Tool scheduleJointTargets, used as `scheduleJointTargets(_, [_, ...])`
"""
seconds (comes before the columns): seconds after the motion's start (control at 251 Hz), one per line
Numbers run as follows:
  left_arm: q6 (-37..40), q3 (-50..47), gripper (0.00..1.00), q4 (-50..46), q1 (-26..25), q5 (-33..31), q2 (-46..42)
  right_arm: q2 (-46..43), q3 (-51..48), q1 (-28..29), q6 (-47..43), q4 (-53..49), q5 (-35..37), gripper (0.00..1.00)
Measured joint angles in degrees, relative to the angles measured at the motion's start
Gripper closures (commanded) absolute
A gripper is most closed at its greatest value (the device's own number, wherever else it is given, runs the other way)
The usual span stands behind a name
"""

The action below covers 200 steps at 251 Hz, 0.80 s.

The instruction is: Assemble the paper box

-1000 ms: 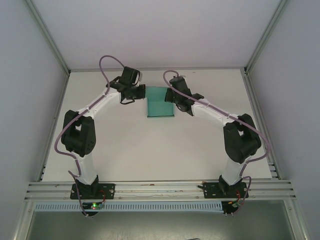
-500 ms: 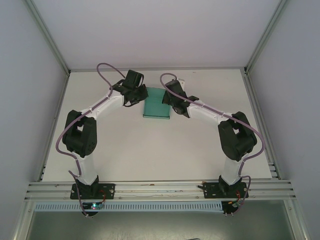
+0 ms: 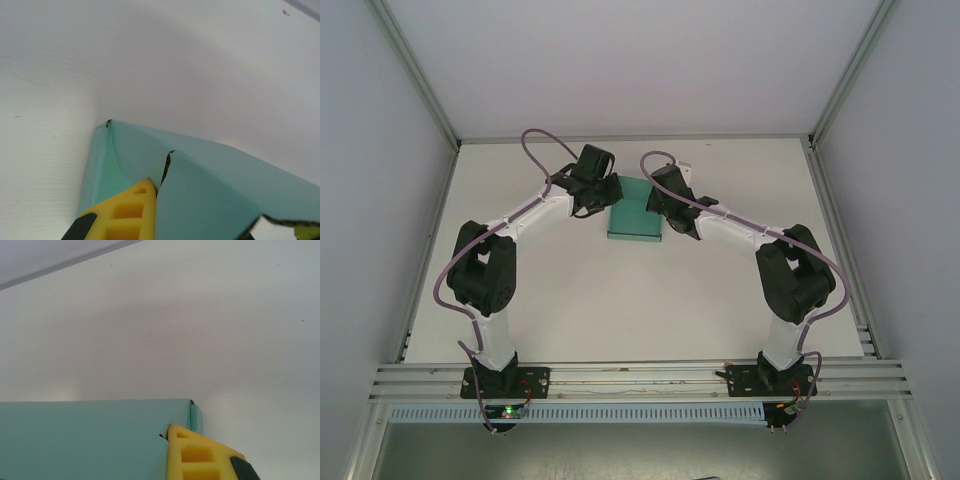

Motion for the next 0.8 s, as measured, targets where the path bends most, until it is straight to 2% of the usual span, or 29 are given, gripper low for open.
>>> scheduleJointTargets(0.307, [5.9, -5.1, 1.0, -0.6, -1.9, -1.9, -3.2, -2.3, -3.4, 0.3, -1.6, 1.0, 0.6, 1.0])
scheduleJointTargets(0.515, [8.2, -8.5, 1.0, 0.5, -2.1, -2.0, -5.4, -4.5, -6.7, 2.7, -3.4, 1.9, 3.6, 1.0])
scheduleJointTargets(0.798, [10.9, -14.1, 1.0, 1.4, -3.7, -2.0, -8.7, -8.3, -15.0, 5.7, -6.1, 8.4, 7.4, 1.0])
